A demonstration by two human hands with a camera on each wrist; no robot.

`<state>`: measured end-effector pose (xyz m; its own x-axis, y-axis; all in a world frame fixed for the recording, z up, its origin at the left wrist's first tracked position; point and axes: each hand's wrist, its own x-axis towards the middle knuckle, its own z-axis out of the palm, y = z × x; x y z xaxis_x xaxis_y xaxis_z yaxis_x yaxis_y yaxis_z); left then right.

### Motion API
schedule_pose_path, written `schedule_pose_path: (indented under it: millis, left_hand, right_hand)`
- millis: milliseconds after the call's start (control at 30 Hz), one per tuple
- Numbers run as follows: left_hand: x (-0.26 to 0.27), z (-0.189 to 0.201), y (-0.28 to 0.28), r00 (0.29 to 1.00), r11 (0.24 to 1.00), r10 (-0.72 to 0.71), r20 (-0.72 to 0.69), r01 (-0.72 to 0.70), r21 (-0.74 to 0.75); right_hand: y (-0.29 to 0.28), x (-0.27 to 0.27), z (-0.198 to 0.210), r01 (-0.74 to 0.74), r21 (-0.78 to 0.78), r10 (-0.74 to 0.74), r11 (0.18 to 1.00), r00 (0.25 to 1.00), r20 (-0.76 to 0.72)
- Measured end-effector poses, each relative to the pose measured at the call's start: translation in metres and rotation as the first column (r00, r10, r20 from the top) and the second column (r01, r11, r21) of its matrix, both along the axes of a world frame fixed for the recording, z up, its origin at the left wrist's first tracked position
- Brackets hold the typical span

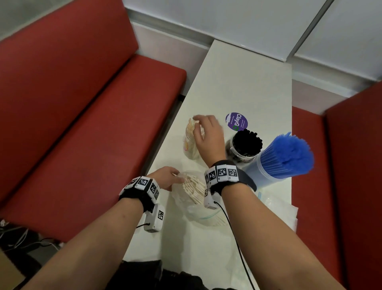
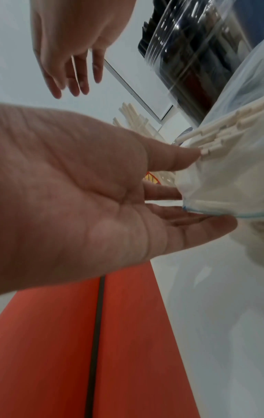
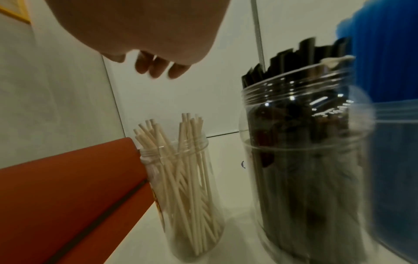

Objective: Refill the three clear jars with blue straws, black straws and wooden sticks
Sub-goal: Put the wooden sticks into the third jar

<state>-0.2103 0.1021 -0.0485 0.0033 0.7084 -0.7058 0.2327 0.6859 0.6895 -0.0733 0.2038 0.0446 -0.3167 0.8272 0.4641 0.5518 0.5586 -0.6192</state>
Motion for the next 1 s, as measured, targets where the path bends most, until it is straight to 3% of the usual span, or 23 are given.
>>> schedule_pose_path:
  millis: [100,167,233,300,367,433,500,567,700,833,900,1000]
  left_hand:
    - [0.003,0.000,-0.002,0.998,0.998,-0.056,-0.037,0.056,-0.018]
    - [0.005,0.003,-0.002,0.987,0.994,-0.107,-0.116,0.107,-0.009]
    - [0.008,0.006,-0.001,0.985,0.995,-0.093,-0.144,0.095,0.011]
    - [0.012,0.012,0.002,0.996,1.000,-0.016,-0.086,0.018,0.016]
    - [0.019,0.018,0.003,0.989,0.989,0.146,0.022,-0.146,-0.028]
    - [0.028,0.023,0.004,0.901,0.919,0.392,0.187,-0.374,-0.125]
    - [0.036,0.029,0.005,0.787,0.845,0.534,0.309,-0.488,-0.218]
    - [0.042,0.035,0.005,0.738,0.824,0.567,0.367,-0.498,-0.272]
    - [0.045,0.039,0.003,0.749,0.832,0.554,0.363,-0.482,-0.274]
    - [0.046,0.038,0.000,0.755,0.838,0.545,0.365,-0.483,-0.254]
    - [0.046,0.037,-0.001,0.769,0.843,0.538,0.346,-0.480,-0.243]
    - [0.048,0.040,-0.002,0.782,0.867,0.497,0.375,-0.426,-0.260]
  right_hand:
    - [-0.023,0.019,-0.009,-0.079,-0.308,0.087,0.948,0.996,0.012]
    - [-0.037,0.034,-0.022,-0.095,-0.525,0.177,0.846,0.978,0.108]
    - [-0.052,0.050,-0.034,-0.087,-0.639,0.245,0.764,0.956,0.162]
    - [-0.064,0.063,-0.043,-0.059,-0.629,0.197,0.775,0.969,0.151]
    - [-0.073,0.074,-0.051,-0.053,-0.612,0.156,0.789,0.981,0.117]
    - [-0.078,0.083,-0.055,-0.067,-0.632,0.188,0.772,0.974,0.126]
    - [-0.081,0.087,-0.057,-0.067,-0.651,0.243,0.756,0.953,0.184]
    - [-0.083,0.090,-0.059,-0.042,-0.639,0.290,0.768,0.912,0.289]
    - [-0.093,0.094,-0.064,0.034,-0.577,0.297,0.816,0.831,0.470]
    - [-0.105,0.099,-0.067,0.031,-0.456,0.175,0.890,0.899,0.402]
    - [-0.106,0.100,-0.065,0.017,-0.481,0.169,0.877,0.925,0.341]
    - [-0.105,0.101,-0.063,0.073,-0.525,0.162,0.848,0.907,0.388]
